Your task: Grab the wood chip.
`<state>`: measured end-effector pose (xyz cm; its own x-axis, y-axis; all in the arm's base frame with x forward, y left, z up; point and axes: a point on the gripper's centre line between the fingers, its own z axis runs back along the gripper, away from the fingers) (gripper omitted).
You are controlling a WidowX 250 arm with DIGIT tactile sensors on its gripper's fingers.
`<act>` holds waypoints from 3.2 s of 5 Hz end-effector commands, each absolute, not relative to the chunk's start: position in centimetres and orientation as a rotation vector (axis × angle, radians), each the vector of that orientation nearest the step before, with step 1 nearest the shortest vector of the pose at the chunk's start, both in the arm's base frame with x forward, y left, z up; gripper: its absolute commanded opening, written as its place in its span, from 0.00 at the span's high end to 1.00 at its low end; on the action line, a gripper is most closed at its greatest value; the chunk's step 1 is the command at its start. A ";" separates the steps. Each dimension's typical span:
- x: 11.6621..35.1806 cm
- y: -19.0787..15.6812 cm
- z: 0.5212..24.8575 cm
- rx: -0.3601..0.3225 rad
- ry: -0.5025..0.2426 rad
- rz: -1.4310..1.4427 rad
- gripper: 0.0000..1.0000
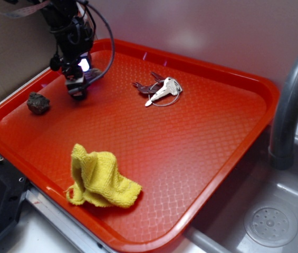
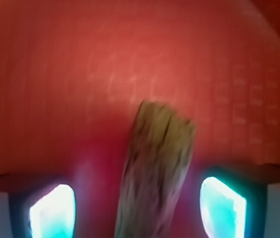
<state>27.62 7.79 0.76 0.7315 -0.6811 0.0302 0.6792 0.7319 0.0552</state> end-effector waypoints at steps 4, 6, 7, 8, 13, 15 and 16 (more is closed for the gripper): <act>27.5 6.4 0.9 0.043 -0.138 -0.731 1.00; 26.5 5.7 -0.1 0.036 -0.116 -0.745 1.00; 25.9 5.3 0.4 0.044 -0.126 -0.738 1.00; 24.9 4.4 4.4 0.068 -0.190 -0.569 1.00; 22.1 0.6 22.6 -0.200 -0.234 0.157 1.00; 21.6 -1.8 22.1 -0.031 -0.197 0.194 1.00; 21.4 -1.9 21.4 0.013 -0.175 0.195 1.00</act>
